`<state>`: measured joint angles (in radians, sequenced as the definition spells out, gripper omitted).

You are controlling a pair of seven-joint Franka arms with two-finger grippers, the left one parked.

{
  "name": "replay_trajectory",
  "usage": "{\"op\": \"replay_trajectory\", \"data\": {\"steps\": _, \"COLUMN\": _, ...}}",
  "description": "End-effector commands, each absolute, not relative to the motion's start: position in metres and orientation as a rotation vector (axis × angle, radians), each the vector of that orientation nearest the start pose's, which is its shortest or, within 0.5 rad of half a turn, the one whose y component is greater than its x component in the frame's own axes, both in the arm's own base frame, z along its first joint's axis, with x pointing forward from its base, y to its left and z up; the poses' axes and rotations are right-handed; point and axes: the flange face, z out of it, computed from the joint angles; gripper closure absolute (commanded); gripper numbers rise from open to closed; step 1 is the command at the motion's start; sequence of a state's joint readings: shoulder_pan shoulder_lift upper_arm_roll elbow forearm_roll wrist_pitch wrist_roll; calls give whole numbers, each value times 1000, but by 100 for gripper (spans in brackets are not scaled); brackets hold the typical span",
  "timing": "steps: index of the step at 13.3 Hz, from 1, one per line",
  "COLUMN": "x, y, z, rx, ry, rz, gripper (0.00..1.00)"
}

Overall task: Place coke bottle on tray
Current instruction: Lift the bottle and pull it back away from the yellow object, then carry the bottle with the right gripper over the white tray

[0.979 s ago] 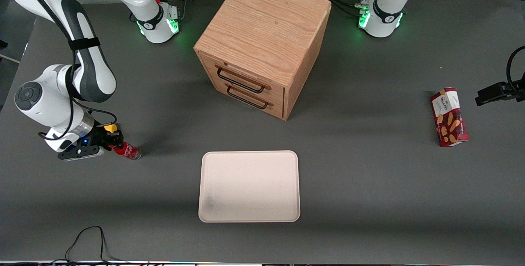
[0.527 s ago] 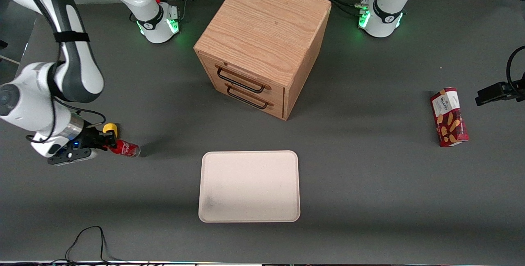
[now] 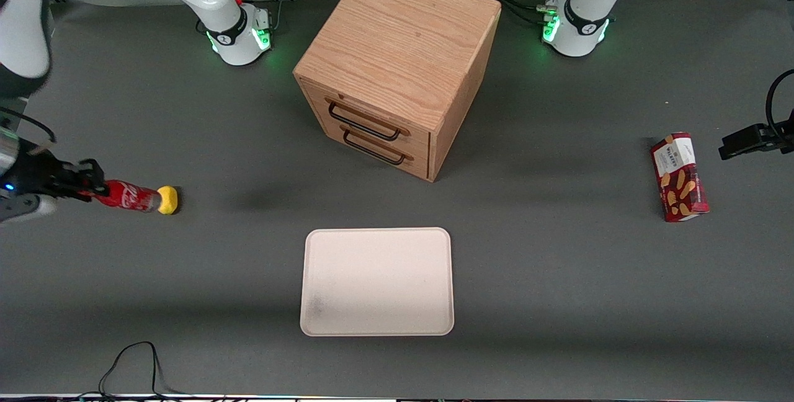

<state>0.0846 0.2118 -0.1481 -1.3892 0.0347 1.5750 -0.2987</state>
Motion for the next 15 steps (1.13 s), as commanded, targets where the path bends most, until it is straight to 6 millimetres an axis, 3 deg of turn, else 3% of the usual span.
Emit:
{"op": "replay_trajectory", "data": {"steps": 1, "x": 614, "y": -20, "z": 628, "rx": -3127, "ry": -420, "rz": 20, "gripper": 82}}
{"op": "replay_trajectory", "data": {"steps": 3, "x": 618, "y": -8, "z": 631, "rx": -3123, "ry": -438, "rz": 2, "gripper": 82}}
{"op": "replay_trajectory", "data": {"steps": 4, "x": 627, "y": 13, "z": 630, "rx": -3117, "ry": -484, "rz": -21, "gripper": 82}}
{"op": "replay_trajectory", "data": {"steps": 8, "x": 666, "y": 110, "z": 622, "rx": -3118, "ry": -537, "rz": -119, "gripper": 82}}
{"op": "replay_trajectory", "data": {"steps": 10, "x": 676, "y": 165, "z": 604, "rx": -3128, "ry": -497, "rz": -131, "gripper": 83}}
{"op": "replay_trajectory", "data": {"steps": 12, "x": 678, "y": 218, "z": 591, "rx": -3136, "ry": -437, "rz": -162, "gripper": 86}}
{"op": "replay_trajectory", "data": {"steps": 15, "x": 669, "y": 279, "z": 587, "rx": -3133, "ry": -392, "rz": -226, "gripper": 90}}
